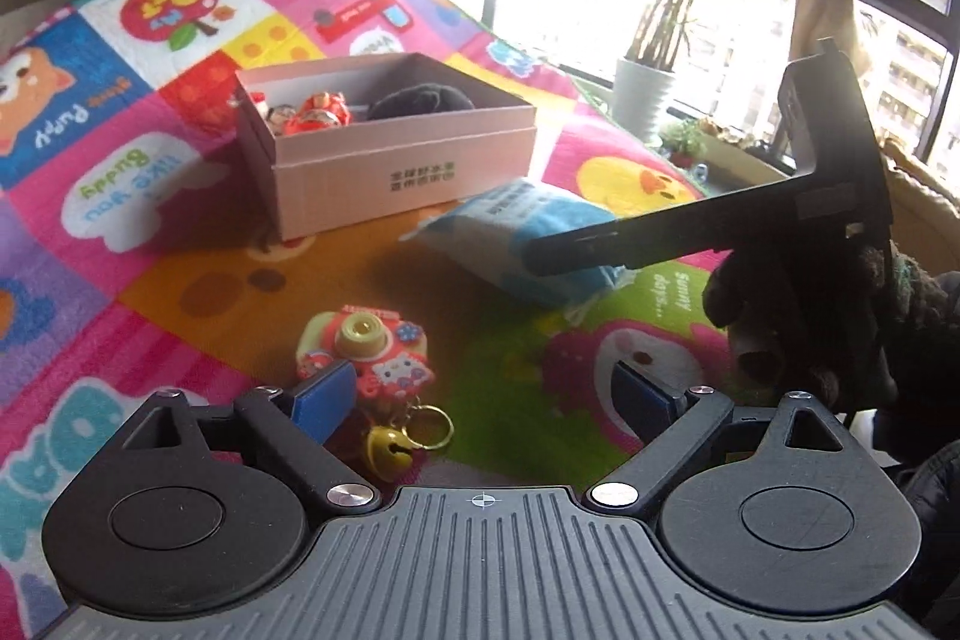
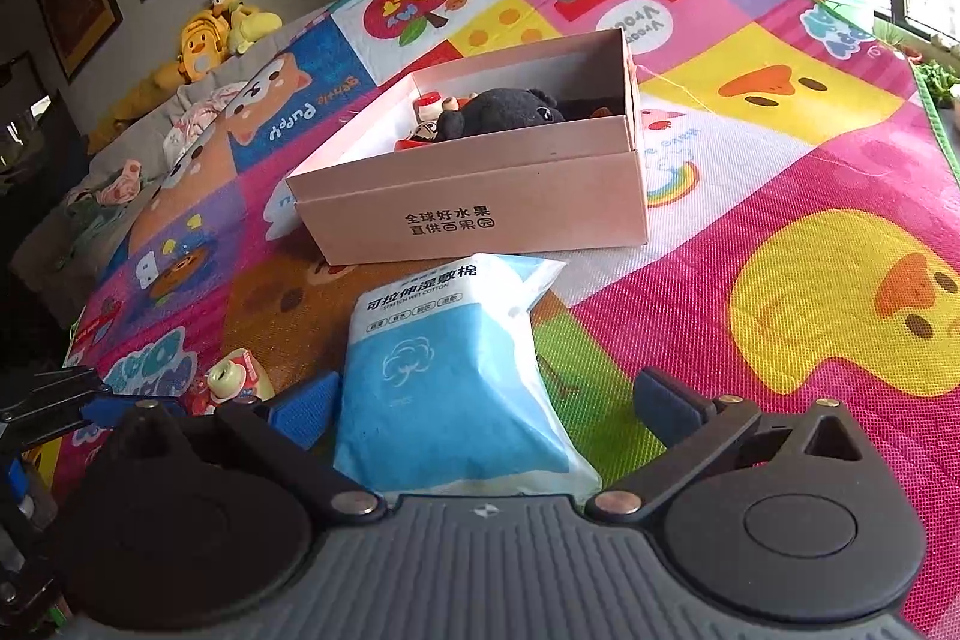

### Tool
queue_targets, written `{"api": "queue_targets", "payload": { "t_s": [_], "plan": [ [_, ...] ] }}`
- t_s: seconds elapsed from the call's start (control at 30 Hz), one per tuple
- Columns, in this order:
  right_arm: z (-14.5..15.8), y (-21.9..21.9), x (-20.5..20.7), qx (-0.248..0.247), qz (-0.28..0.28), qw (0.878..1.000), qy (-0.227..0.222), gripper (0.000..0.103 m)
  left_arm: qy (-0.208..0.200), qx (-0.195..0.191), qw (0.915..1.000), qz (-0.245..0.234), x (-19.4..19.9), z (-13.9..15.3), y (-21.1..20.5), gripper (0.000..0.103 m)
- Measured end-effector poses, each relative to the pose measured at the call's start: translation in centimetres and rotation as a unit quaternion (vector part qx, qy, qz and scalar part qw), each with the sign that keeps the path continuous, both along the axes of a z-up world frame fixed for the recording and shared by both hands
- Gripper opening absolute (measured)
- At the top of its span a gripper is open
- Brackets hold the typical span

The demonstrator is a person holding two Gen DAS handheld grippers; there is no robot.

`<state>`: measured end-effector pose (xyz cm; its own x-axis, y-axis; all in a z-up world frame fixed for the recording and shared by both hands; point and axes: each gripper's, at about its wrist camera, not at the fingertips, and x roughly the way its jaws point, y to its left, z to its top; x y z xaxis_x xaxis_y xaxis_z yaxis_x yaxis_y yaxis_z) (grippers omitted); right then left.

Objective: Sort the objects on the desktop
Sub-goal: 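Hold the wipes pack in the right tool while the left tool approaches the bell keychain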

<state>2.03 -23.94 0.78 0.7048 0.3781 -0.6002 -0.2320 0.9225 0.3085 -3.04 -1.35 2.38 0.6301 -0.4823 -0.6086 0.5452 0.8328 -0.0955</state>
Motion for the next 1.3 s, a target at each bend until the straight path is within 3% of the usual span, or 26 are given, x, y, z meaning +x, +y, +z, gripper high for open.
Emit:
{"api": "queue_targets", "payload": {
  "t_s": [0.13,0.23,0.37,0.47,0.63,0.7,0.8,0.87,1.03,1.3],
  "plan": [
    [0.0,0.2,0.0,-0.006,-0.001,1.0,-0.001,0.103,-0.042,0.058,0.9965,0.042,0.7,0.0,-0.4,0.096],
    [0.0,0.3,0.0,-0.011,-0.002,1.0,-0.001,0.103,-0.029,0.077,0.9955,0.046,2.7,-0.7,-0.5,0.095],
    [0.0,0.4,-0.1,-0.014,-0.002,1.0,-0.002,0.103,-0.012,0.099,0.9941,0.041,4.4,-2.0,-0.8,0.082],
    [0.0,0.4,-0.1,-0.015,-0.002,1.0,-0.002,0.103,-0.013,0.095,0.9939,0.054,5.1,-2.0,-0.8,0.076],
    [0.0,0.5,-0.1,-0.019,-0.002,1.0,-0.003,0.103,-0.049,0.132,0.9784,0.151,6.3,-2.3,-0.5,0.078],
    [0.0,0.7,-0.1,-0.025,-0.002,1.0,-0.003,0.103,-0.04,0.118,0.9761,0.178,6.7,-2.2,0.3,0.079],
    [0.1,1.1,-0.3,-0.041,0.0,0.999,-0.007,0.103,-0.012,0.083,0.9796,0.183,6.3,-2.3,1.5,0.09],
    [0.4,1.5,-0.5,-0.055,0.002,0.998,-0.016,0.103,-0.008,0.072,0.9811,0.179,5.6,-2.4,1.8,0.09],
    [1.4,3.4,-1.1,-0.118,0.021,0.991,-0.06,0.103,-0.001,0.047,0.9892,0.139,4.4,-2.4,1.3,0.092],
    [1.4,4.5,-0.2,-0.118,0.03,0.992,-0.04,0.103,0.017,-0.007,0.9974,0.069,2.5,-2.3,0.4,0.094]
  ]
}}
